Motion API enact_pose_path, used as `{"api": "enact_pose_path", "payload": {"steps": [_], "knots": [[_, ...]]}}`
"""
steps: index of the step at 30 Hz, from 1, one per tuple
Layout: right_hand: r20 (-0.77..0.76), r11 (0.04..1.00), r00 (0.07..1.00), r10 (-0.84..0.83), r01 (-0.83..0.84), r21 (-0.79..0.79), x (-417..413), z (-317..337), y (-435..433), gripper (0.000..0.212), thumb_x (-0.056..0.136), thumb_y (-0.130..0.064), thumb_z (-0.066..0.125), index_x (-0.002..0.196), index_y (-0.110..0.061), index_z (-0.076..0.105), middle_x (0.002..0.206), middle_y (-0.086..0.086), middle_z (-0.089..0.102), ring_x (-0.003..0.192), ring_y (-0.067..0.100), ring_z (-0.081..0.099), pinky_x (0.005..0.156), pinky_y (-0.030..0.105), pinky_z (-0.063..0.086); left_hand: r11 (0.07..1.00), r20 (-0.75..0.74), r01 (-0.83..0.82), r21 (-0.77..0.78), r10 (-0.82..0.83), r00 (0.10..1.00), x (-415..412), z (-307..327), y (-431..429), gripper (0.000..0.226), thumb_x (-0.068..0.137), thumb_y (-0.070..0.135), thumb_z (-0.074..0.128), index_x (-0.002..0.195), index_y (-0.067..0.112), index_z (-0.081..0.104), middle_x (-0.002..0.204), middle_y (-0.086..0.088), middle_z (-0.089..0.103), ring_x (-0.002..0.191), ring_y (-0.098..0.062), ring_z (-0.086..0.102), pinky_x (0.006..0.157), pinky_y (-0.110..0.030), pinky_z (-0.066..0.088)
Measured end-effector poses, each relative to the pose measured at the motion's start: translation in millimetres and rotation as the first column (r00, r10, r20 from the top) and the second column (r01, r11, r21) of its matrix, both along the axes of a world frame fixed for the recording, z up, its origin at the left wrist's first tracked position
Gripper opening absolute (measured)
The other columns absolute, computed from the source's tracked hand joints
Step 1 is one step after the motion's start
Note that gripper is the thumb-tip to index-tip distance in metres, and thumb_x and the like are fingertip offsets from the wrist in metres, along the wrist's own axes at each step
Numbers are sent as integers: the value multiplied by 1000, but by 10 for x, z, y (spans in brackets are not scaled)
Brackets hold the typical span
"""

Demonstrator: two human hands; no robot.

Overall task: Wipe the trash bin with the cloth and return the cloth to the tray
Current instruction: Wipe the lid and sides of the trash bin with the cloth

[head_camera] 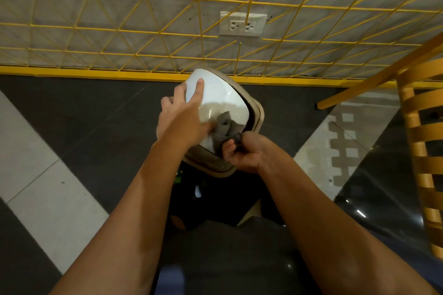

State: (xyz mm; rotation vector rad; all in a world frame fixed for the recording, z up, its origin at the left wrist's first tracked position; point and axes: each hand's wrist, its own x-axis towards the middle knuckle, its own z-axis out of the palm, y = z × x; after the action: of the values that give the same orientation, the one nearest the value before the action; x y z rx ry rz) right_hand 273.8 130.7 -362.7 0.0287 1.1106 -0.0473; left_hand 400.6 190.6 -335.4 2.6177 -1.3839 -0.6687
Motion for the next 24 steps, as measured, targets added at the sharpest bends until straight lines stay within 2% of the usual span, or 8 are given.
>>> {"api": "enact_pose_path", "payload": {"steps": [3, 5, 9, 11, 15, 18, 21, 24], "knots": [[59, 997, 996, 61, -63, 39, 48, 58, 98, 38, 99, -10, 23, 74, -7, 52, 67, 1, 40, 26, 9, 43, 30, 10, 35, 1000, -13, 5, -5, -5, 1000, 11, -2, 4, 86, 82, 24, 61, 146, 32, 4, 150, -5, 13, 122, -32, 27, 92, -39, 37], [5, 999, 1000, 31, -31, 13, 34, 60, 36, 38, 98, -8, 22, 75, -6, 52, 67, 1, 42, 25, 8, 43, 29, 10, 35, 1000, -18, 9, -4, -9, 1000, 7, 8, 7, 85, 83, 28, 61, 146, 32, 5, 150, -6, 13, 122, -33, 27, 93, -40, 37], [-179, 982, 983, -33, -1, -188, 80, 40, -148, 37, 97, -5, 17, 87, -6, 53, 76, 6, 52, 22, 7, 40, 27, 10, 33, 1000, -28, 2, 4, -2, 1000, 17, 5, 3, 88, 82, 46, 63, 146, 33, 4, 150, -5, 13, 123, -34, 26, 94, -39, 37], [-268, 950, 963, 26, -107, -292, 149, 100, -91, 32, 96, -5, 21, 86, -7, 51, 68, 8, 48, 24, 8, 38, 28, 10, 32, 1000, -27, 0, -4, 0, 1000, 15, -4, -4, 87, 83, 39, 63, 146, 34, 4, 150, -4, 12, 123, -33, 26, 91, -37, 37], [-473, 749, 848, 239, -471, -466, 185, 207, 256, 29, 96, -9, 32, 71, -7, 46, 58, 8, 48, 42, 14, 43, 35, 16, 32, 1000, -27, -2, 16, 2, 1000, 19, -13, -9, 88, 83, 21, 62, 146, 34, 2, 151, -3, 10, 124, -31, 25, 89, -36, 38], [-553, 579, 788, 271, -592, -560, 140, 144, 284, 29, 95, -15, 36, 69, -9, 46, 65, 5, 50, 52, 16, 46, 44, 23, 35, 1000, -30, -2, 7, 2, 1000, 18, -9, -6, 88, 83, 22, 62, 145, 35, 2, 151, -2, 9, 123, -30, 25, 87, -35, 36], [-709, 416, 689, 146, -694, -588, 160, 95, 101, 29, 98, -17, 33, 101, 3, 53, 90, 13, 53, 78, 24, 49, 62, 26, 36, 1000, -24, 4, 3, -4, 1000, 17, -2, -4, 87, 83, 24, 62, 146, 33, 2, 151, -4, 11, 124, -32, 25, 90, -37, 36], [-737, 294, 667, 110, -731, -617, 168, 124, 108, 40, 100, -19, 29, 132, 2, 40, 112, 22, 58, 86, 28, 55, 70, 27, 35, 1000, -15, 10, 13, -9, 1000, 19, 10, -18, 86, 83, 39, 62, 146, 32, 3, 151, -6, 11, 126, -34, 24, 96, -42, 37]]}}
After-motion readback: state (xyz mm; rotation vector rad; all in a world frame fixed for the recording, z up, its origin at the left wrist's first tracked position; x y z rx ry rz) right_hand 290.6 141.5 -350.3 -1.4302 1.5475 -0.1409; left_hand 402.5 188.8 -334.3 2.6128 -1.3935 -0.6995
